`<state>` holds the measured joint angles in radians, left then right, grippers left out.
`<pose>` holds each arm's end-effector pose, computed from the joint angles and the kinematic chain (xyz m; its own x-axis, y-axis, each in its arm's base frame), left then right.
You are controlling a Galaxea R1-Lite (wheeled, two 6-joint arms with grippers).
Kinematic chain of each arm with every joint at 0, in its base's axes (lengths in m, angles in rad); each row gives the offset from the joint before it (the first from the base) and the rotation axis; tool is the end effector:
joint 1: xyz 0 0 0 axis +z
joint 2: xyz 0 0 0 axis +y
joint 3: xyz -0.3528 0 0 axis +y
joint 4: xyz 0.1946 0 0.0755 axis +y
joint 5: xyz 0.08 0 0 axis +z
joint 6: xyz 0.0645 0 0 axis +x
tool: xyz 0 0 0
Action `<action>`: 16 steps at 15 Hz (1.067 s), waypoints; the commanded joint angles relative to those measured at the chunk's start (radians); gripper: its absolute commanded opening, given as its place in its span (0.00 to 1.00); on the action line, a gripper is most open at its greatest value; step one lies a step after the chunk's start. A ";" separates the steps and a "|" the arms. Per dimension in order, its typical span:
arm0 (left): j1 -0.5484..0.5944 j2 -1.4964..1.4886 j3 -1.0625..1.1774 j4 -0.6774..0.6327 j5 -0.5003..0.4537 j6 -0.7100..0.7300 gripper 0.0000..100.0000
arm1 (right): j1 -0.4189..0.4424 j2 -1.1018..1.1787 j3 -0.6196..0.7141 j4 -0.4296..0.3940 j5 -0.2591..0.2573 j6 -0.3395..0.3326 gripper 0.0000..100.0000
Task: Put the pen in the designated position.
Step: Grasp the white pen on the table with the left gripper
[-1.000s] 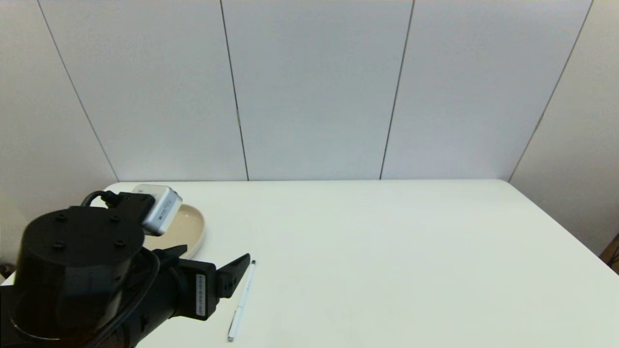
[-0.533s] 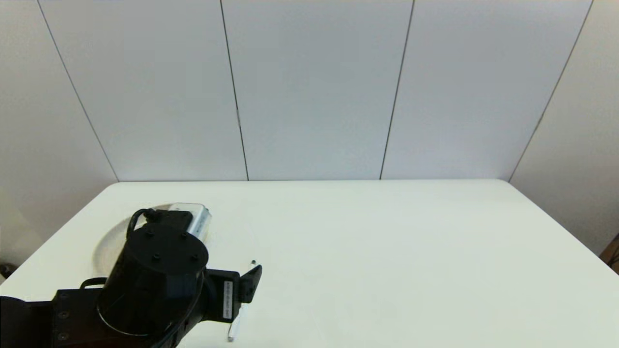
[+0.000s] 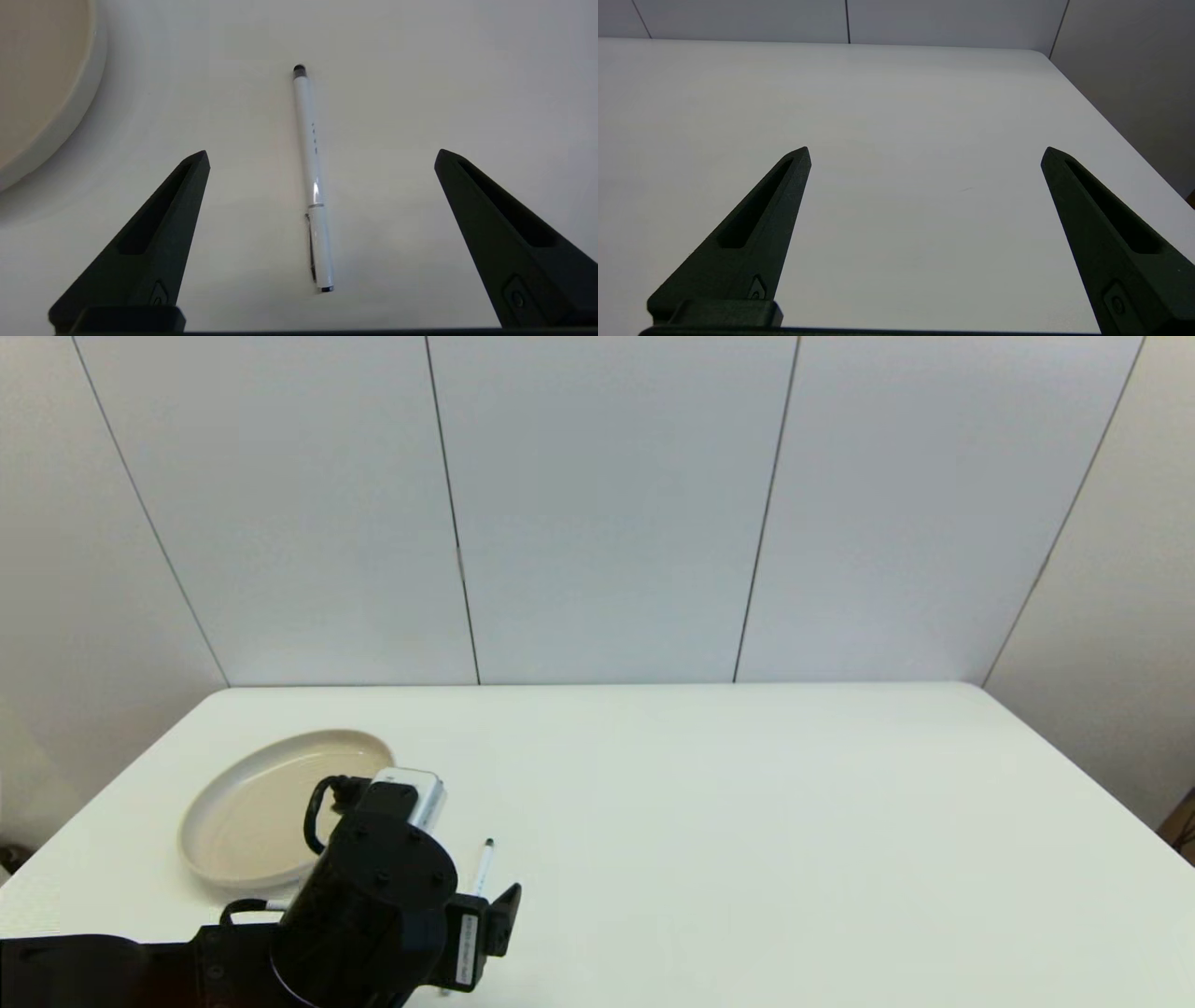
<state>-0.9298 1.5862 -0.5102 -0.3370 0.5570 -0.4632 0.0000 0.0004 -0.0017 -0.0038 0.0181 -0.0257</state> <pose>0.1851 -0.1911 0.1266 0.7989 -0.1868 -0.5717 0.2197 0.9755 -0.0117 -0.0138 0.0012 0.0766 0.9998 0.0181 0.0051 -0.0180 0.9995 -0.0258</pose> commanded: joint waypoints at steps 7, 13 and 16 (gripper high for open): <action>0.000 0.078 0.052 -0.088 0.000 -0.005 1.00 | 0.000 0.001 0.000 -0.001 0.000 0.000 1.00; 0.000 0.124 0.056 -0.126 0.000 -0.005 1.00 | 0.000 0.001 0.000 -0.001 0.000 0.000 1.00; 0.000 0.130 0.058 -0.129 0.000 -0.005 1.00 | 0.000 0.001 0.000 -0.001 0.000 0.000 1.00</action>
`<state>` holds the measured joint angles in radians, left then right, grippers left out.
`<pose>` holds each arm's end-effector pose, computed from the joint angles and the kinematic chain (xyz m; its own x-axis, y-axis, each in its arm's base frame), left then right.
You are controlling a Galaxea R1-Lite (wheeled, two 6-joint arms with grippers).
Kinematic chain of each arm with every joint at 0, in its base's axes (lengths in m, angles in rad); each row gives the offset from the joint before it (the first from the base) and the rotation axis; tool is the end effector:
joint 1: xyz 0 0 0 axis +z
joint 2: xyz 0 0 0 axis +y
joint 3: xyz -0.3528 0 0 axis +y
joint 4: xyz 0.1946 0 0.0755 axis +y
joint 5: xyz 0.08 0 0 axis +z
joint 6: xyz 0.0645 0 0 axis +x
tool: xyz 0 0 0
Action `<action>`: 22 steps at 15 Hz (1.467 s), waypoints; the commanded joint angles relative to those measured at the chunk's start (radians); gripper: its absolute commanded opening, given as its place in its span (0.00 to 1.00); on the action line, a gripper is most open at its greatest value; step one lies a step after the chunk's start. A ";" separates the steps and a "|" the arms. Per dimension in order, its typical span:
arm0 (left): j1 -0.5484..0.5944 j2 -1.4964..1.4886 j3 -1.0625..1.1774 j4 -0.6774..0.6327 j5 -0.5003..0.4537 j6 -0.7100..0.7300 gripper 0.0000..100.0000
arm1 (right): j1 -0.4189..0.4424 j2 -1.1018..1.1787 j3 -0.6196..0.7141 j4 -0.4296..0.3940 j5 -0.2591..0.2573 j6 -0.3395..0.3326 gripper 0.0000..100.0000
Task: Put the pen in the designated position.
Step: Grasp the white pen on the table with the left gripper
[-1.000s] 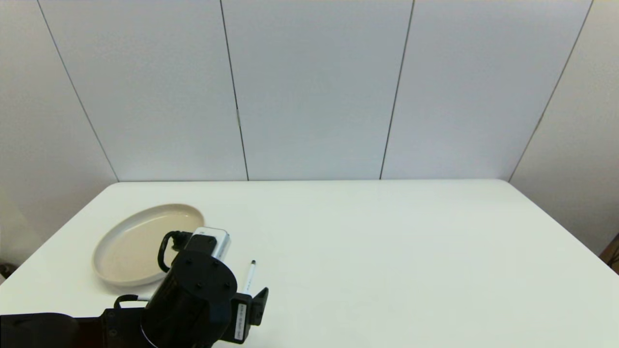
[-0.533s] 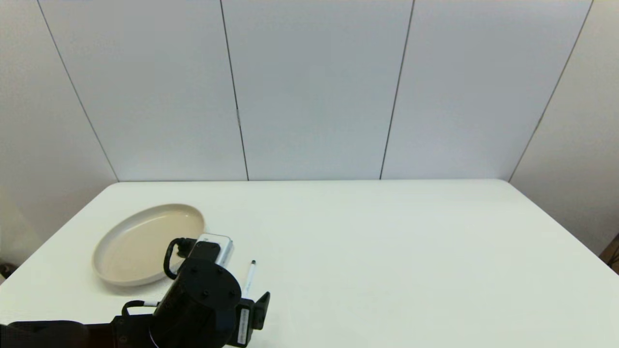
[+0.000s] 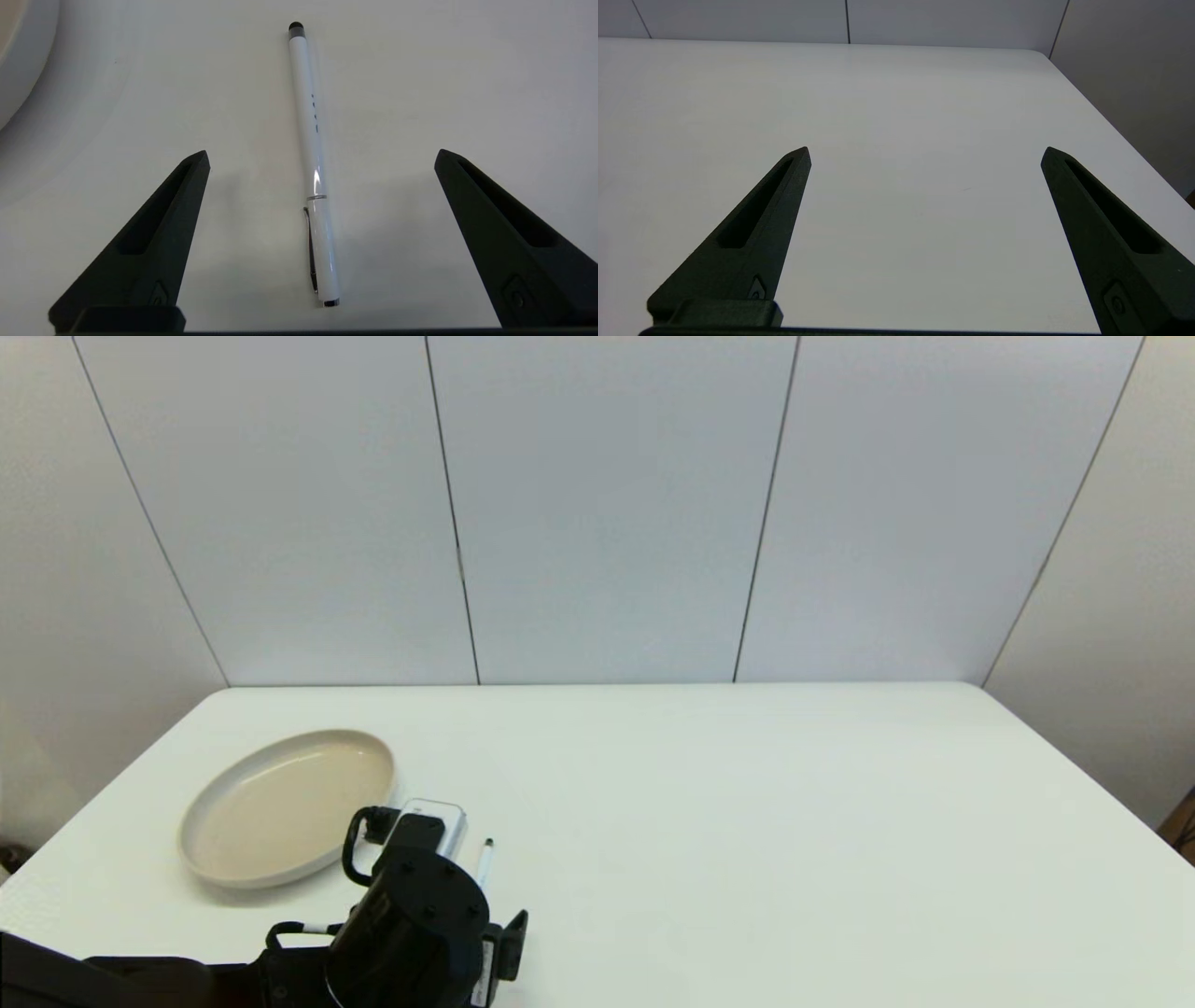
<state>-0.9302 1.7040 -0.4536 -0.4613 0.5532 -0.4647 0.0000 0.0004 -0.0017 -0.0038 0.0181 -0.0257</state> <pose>0.1914 -0.2001 0.0930 0.7795 -0.1665 -0.6039 0.2220 0.9749 0.0176 -0.0138 0.0012 0.0766 0.9998 0.0181 0.0051 -0.0180 0.9995 -0.0258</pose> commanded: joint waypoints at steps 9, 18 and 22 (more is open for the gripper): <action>0.001 0.063 0.004 -0.065 0.002 -0.022 1.00 | 0.000 0.001 0.000 -0.001 0.000 0.000 1.00; 0.001 0.086 0.004 -0.065 0.002 -0.020 1.00 | 0.000 0.001 0.000 -0.001 0.000 0.000 1.00; 0.001 0.089 0.006 -0.063 0.002 -0.022 1.00 | 0.000 0.001 0.000 -0.001 0.000 0.000 1.00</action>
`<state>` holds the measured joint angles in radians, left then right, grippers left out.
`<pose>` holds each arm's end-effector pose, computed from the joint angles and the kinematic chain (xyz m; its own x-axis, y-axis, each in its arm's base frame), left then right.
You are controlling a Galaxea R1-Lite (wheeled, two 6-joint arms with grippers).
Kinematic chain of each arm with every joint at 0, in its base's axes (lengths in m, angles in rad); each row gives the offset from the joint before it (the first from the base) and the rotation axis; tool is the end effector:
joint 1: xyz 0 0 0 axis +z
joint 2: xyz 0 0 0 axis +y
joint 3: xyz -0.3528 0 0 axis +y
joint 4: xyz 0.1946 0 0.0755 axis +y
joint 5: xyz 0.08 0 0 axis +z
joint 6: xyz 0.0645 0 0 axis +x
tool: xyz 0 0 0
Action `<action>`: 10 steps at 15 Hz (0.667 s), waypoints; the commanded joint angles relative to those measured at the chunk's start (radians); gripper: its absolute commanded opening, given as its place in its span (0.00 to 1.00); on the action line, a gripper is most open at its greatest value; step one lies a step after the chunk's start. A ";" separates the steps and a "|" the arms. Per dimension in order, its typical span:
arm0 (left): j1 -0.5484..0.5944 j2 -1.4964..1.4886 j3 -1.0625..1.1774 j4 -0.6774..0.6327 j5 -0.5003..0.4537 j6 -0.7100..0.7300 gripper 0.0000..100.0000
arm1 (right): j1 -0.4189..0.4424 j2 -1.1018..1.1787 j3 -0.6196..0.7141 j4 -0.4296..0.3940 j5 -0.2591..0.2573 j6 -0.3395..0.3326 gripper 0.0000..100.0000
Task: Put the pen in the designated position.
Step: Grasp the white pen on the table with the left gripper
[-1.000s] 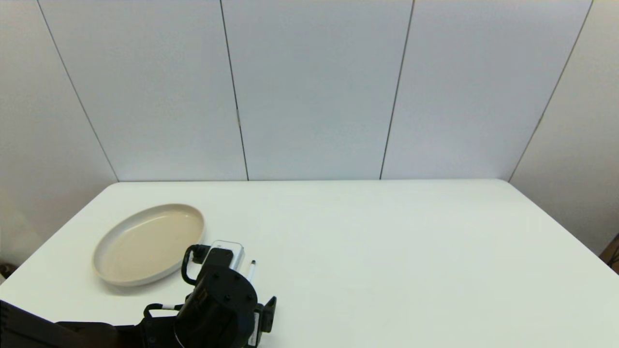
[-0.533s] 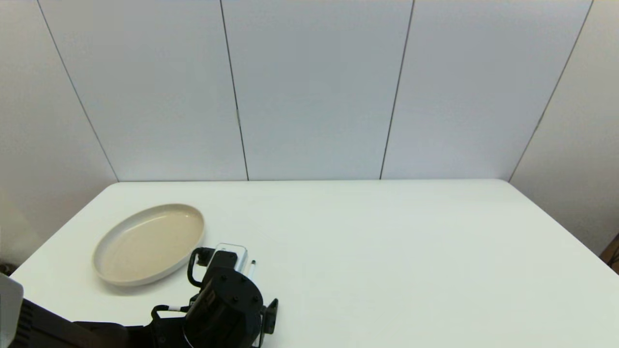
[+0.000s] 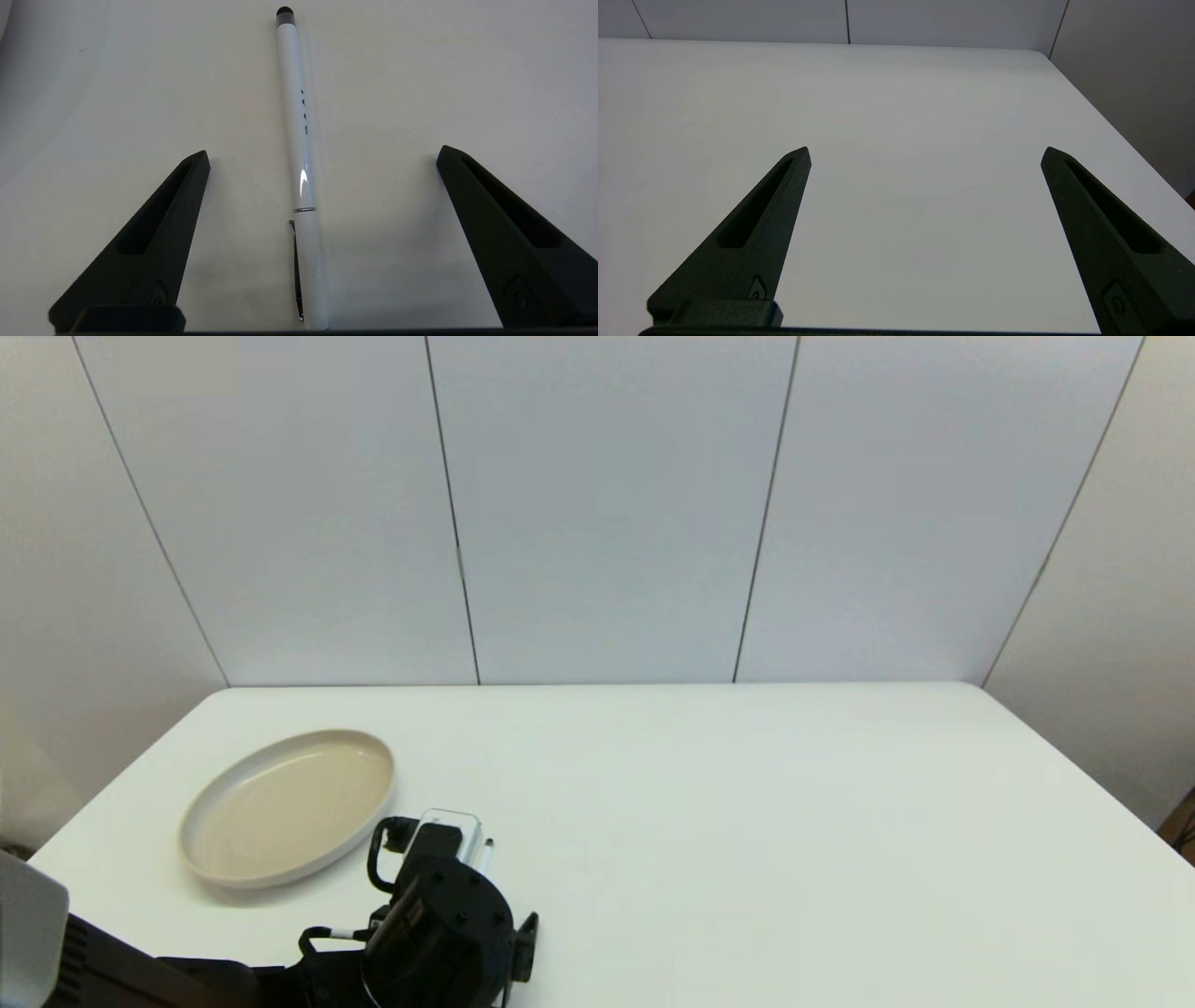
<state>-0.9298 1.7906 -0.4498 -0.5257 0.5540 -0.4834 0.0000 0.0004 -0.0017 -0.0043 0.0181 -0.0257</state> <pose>0.1990 -0.2100 0.0739 0.7704 -0.1528 -0.6189 0.2102 0.9774 0.0203 -0.0138 0.0012 0.0767 0.9998 0.0181 0.0056 -0.0179 0.9995 -0.0258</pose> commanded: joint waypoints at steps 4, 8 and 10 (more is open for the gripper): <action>0.000 0.003 0.002 0.001 0.003 -0.003 0.00 | 0.000 0.001 0.000 0.000 0.000 0.000 1.00; 0.000 0.003 0.003 0.001 0.001 -0.004 0.00 | 0.000 0.000 0.000 0.000 0.000 0.000 1.00; 0.000 0.003 0.005 0.001 0.001 -0.004 0.00 | 0.000 0.001 0.000 0.000 0.000 0.000 1.00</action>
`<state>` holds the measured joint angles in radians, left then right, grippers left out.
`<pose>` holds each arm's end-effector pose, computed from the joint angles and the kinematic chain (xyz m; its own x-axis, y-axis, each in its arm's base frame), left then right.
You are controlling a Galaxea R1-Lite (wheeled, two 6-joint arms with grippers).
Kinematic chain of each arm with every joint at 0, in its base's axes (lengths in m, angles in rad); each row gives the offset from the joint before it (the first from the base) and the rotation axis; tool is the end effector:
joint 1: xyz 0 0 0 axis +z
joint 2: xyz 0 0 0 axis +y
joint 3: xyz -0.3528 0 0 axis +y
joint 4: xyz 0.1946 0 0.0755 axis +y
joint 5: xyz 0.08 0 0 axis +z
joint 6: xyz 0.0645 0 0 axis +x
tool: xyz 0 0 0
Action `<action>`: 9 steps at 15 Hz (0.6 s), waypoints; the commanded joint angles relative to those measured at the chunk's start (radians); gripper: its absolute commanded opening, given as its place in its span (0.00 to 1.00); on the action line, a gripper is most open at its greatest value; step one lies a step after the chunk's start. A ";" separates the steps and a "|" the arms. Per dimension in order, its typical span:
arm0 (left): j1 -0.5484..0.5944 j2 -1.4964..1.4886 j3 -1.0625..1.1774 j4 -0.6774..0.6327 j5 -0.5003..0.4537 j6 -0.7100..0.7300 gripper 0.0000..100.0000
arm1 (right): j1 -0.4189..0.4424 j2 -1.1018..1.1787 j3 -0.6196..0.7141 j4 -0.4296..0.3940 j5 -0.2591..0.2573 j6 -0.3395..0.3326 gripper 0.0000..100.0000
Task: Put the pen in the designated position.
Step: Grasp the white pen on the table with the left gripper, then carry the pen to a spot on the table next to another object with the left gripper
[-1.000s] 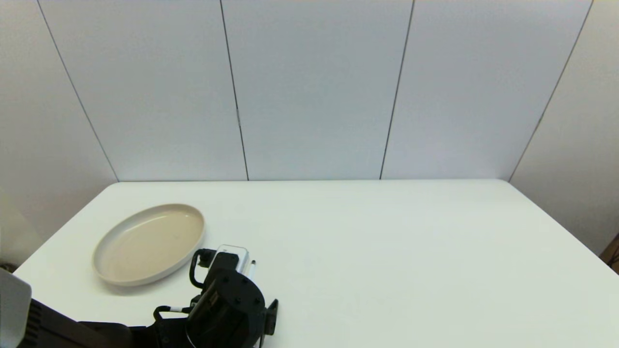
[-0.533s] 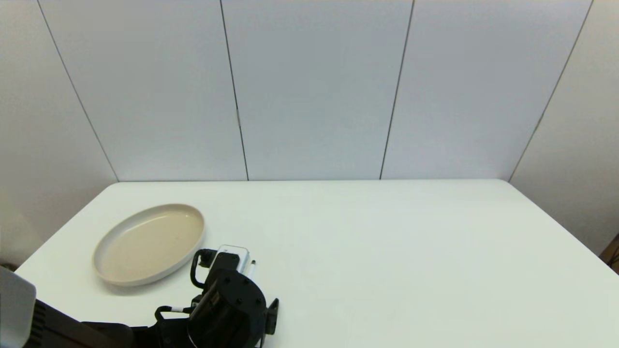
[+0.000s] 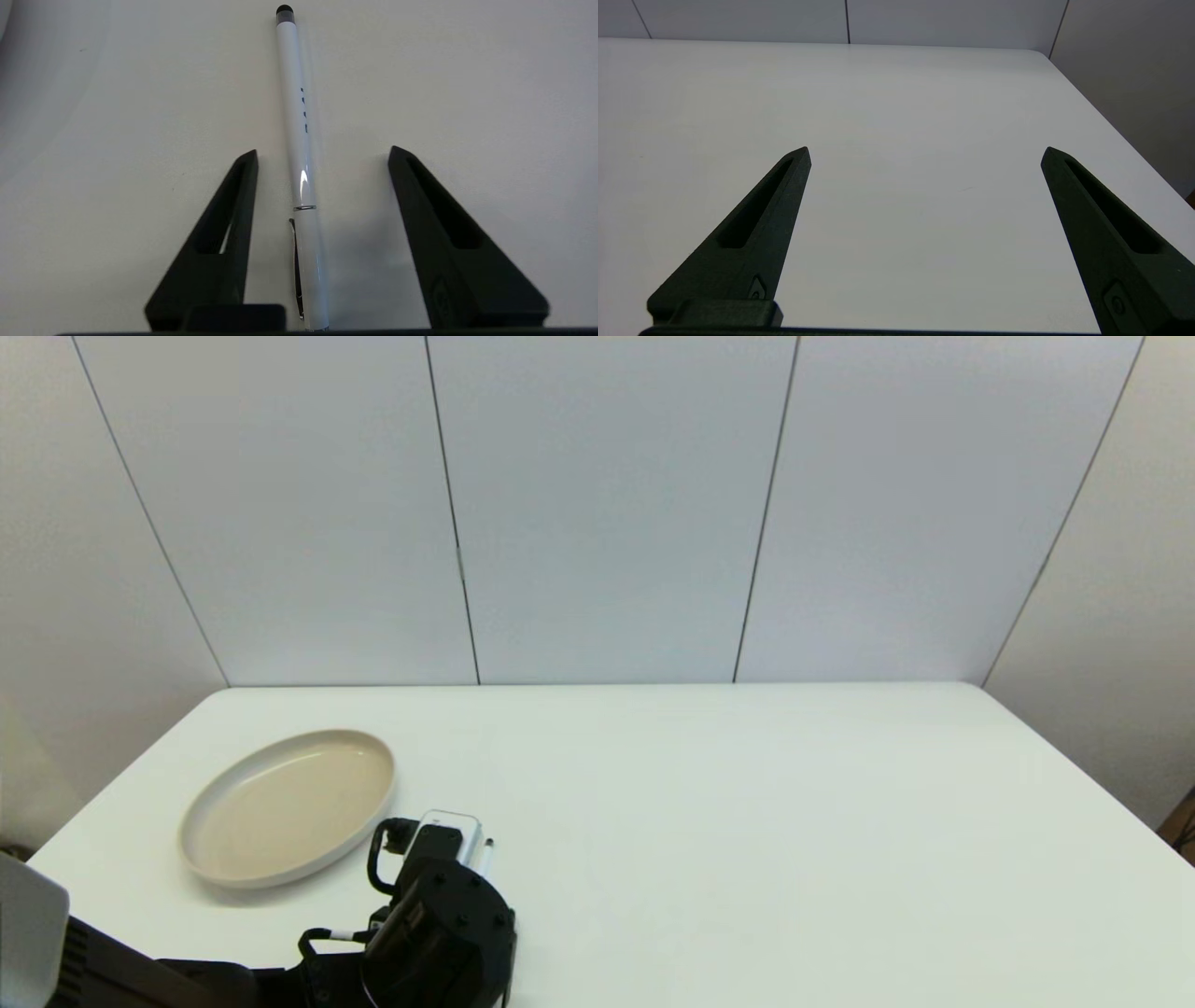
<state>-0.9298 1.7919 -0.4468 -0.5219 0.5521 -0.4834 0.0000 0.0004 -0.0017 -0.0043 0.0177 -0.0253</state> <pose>0.1983 -0.2092 0.0725 0.7665 -0.1503 -0.6244 0.2116 0.9770 0.0245 -0.0138 0.0011 0.0767 0.9998 0.0177 0.0056 -0.0176 0.9995 -0.0254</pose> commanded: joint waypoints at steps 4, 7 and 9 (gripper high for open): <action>0.000 0.001 0.002 -0.001 0.002 -0.004 0.00 | 0.000 0.000 0.000 0.000 0.001 -0.001 1.00; 0.000 0.000 0.002 -0.003 0.003 -0.004 0.00 | 0.000 0.000 0.000 0.000 0.001 -0.001 1.00; 0.000 -0.003 0.002 -0.001 0.003 -0.004 0.00 | 0.000 0.001 0.000 0.000 0.001 -0.001 1.00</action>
<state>-0.9298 1.7911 -0.4449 -0.5200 0.5517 -0.4843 0.0000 0.0004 -0.0017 -0.0038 0.0177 -0.0257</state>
